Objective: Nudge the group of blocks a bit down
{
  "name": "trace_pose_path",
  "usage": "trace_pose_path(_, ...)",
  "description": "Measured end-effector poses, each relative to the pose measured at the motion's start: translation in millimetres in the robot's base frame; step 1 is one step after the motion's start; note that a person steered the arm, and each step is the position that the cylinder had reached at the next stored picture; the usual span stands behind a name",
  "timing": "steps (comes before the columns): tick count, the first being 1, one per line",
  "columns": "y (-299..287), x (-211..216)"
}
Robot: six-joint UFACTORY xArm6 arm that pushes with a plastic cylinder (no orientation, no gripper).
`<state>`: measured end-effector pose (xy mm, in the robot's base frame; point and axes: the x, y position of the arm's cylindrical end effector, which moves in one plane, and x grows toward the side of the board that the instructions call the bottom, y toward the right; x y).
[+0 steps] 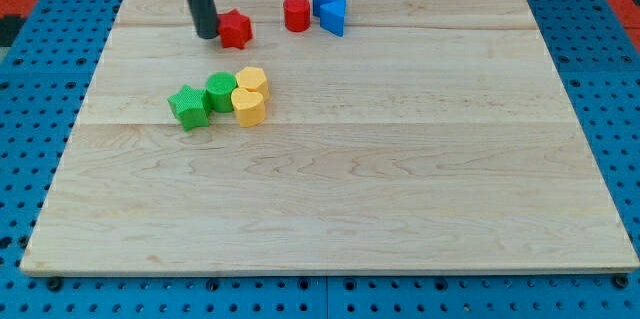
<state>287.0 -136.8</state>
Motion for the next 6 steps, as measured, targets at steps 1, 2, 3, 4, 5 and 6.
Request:
trace_pose_path(1,35.1,3.5)
trace_pose_path(2,73.5,-1.0)
trace_pose_path(3,121.5,16.6)
trace_pose_path(4,92.2,18.9)
trace_pose_path(5,77.7,18.9)
trace_pose_path(6,79.1,23.0)
